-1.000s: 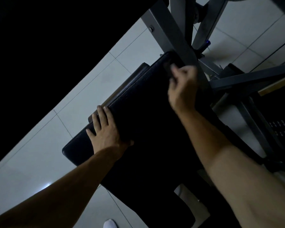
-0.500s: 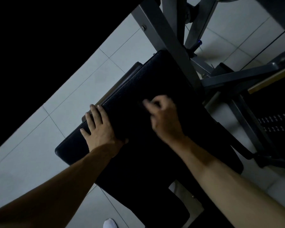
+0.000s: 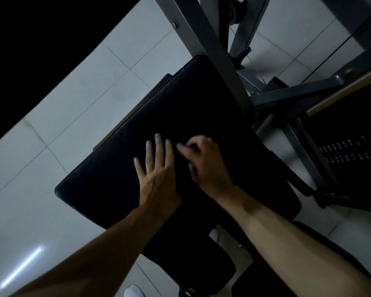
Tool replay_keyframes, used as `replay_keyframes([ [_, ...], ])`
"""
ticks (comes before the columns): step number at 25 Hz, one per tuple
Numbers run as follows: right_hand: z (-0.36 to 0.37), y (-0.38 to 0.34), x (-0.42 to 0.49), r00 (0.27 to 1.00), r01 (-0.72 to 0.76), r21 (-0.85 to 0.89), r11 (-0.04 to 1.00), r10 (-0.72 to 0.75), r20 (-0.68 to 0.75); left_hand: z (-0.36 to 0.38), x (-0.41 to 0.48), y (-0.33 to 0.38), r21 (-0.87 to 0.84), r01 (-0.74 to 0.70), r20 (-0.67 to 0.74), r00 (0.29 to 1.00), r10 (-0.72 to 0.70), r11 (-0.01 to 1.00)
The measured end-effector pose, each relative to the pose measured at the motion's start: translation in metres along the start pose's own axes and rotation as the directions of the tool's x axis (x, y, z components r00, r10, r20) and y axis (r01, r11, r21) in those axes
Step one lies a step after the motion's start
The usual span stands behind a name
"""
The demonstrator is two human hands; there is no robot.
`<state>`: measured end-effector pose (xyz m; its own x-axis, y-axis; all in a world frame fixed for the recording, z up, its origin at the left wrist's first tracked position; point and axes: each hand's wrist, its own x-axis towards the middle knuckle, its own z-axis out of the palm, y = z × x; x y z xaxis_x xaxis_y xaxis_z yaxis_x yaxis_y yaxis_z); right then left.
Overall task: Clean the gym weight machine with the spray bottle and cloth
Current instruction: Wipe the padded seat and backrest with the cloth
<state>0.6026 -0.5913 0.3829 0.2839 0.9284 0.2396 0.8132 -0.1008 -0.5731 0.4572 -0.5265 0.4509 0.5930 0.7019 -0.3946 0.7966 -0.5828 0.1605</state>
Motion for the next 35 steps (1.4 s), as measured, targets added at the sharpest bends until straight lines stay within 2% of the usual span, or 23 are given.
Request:
replay_keyframes([
  [2, -0.025, 0.046, 0.018, 0.961, -0.214, 0.016, 0.977, 0.213, -0.179, 0.008, 0.004, 0.011, 0.047, 0.003, 0.08, 0.997, -0.007, 0.999],
  [4, -0.046, 0.084, 0.036, 0.8, -0.519, 0.121, 0.846, 0.531, -0.279, 0.013, 0.007, 0.015, 0.123, -0.01, 0.108, 0.994, -0.003, 0.992],
  [5, -0.048, 0.087, 0.036, 0.735, -0.596, 0.148, 0.789, 0.61, -0.297, 0.014, 0.008, 0.016, 0.138, -0.01, 0.116, 0.993, -0.007, 0.99],
  [6, -0.042, 0.078, 0.03, 0.728, -0.598, 0.135, 0.79, 0.606, -0.322, 0.015, 0.008, 0.017, 0.14, -0.001, 0.122, 0.992, -0.016, 0.99],
  [8, -0.022, 0.039, 0.003, 0.837, -0.443, 0.124, 0.888, 0.459, -0.297, 0.016, 0.008, 0.018, 0.153, 0.023, 0.117, 0.992, -0.041, 0.988],
  [11, 0.003, -0.02, -0.061, 0.959, -0.277, 0.12, 0.953, 0.283, -0.03, 0.021, 0.01, 0.019, 0.157, 0.03, 0.089, 0.995, -0.044, 0.987],
  [13, -0.006, -0.013, -0.071, 0.988, -0.155, 0.059, 0.986, 0.154, 0.021, 0.022, 0.01, 0.019, 0.161, 0.036, 0.074, 0.996, -0.048, 0.986],
  [14, -0.012, 0.005, -0.066, 0.982, -0.185, 0.08, 0.979, 0.187, -0.009, 0.022, 0.01, 0.02, 0.171, 0.039, 0.089, 0.995, -0.055, 0.984],
  [15, -0.022, 0.025, -0.054, 0.954, -0.282, 0.109, 0.953, 0.29, -0.073, 0.021, 0.01, 0.02, 0.183, 0.039, 0.106, 0.993, -0.06, 0.982],
  [17, -0.044, 0.071, -0.025, 0.82, -0.503, 0.159, 0.85, 0.527, -0.222, 0.02, 0.011, 0.019, 0.189, 0.03, 0.116, 0.992, -0.053, 0.982],
  [18, -0.048, 0.086, -0.018, 0.75, -0.585, 0.183, 0.79, 0.613, -0.249, 0.02, 0.011, 0.019, 0.182, 0.028, 0.117, 0.992, -0.05, 0.983],
  [20, -0.039, 0.076, -0.019, 0.695, -0.644, 0.185, 0.742, 0.669, -0.264, 0.021, 0.011, 0.019, 0.169, 0.028, 0.116, 0.992, -0.048, 0.985],
  [22, -0.016, 0.03, -0.042, 0.743, -0.606, 0.183, 0.774, 0.633, -0.218, 0.022, 0.01, 0.018, 0.176, 0.028, 0.095, 0.995, -0.045, 0.984],
  [25, 0.007, -0.031, -0.09, 0.906, -0.414, 0.115, 0.903, 0.421, -0.046, 0.023, 0.01, 0.018, 0.146, 0.024, 0.049, 0.998, -0.032, 0.989],
  [27, -0.001, -0.018, -0.098, 0.951, -0.304, 0.077, 0.95, 0.306, -0.028, 0.024, 0.008, 0.02, 0.139, 0.026, 0.037, 0.999, -0.031, 0.99],
  [28, -0.01, 0.001, -0.092, 0.937, -0.336, 0.102, 0.936, 0.343, -0.06, 0.025, 0.006, 0.023, 0.147, -0.005, 0.033, 0.999, 0.0, 0.989],
  [29, -0.021, 0.024, -0.083, 0.892, -0.425, 0.113, 0.898, 0.436, -0.118, 0.027, 0.004, 0.028, 0.153, -0.065, 0.032, 0.998, 0.061, 0.986],
  [31, -0.044, 0.072, -0.067, 0.707, -0.644, 0.171, 0.746, 0.666, -0.24, 0.032, 0.004, 0.045, 0.154, -0.209, 0.061, 0.978, 0.202, 0.966],
  [32, -0.048, 0.087, -0.063, 0.623, -0.712, 0.195, 0.675, 0.735, -0.268, 0.035, 0.007, 0.055, 0.155, -0.256, 0.076, 0.966, 0.247, 0.954],
  [34, -0.04, 0.074, -0.067, 0.576, -0.728, 0.259, 0.635, 0.771, -0.272, 0.041, 0.016, 0.072, 0.184, -0.313, 0.094, 0.949, 0.3, 0.932],
  [35, -0.03, 0.053, -0.077, 0.588, -0.703, 0.312, 0.639, 0.769, -0.25, 0.044, 0.02, 0.075, 0.211, -0.325, 0.097, 0.946, 0.311, 0.922],
])
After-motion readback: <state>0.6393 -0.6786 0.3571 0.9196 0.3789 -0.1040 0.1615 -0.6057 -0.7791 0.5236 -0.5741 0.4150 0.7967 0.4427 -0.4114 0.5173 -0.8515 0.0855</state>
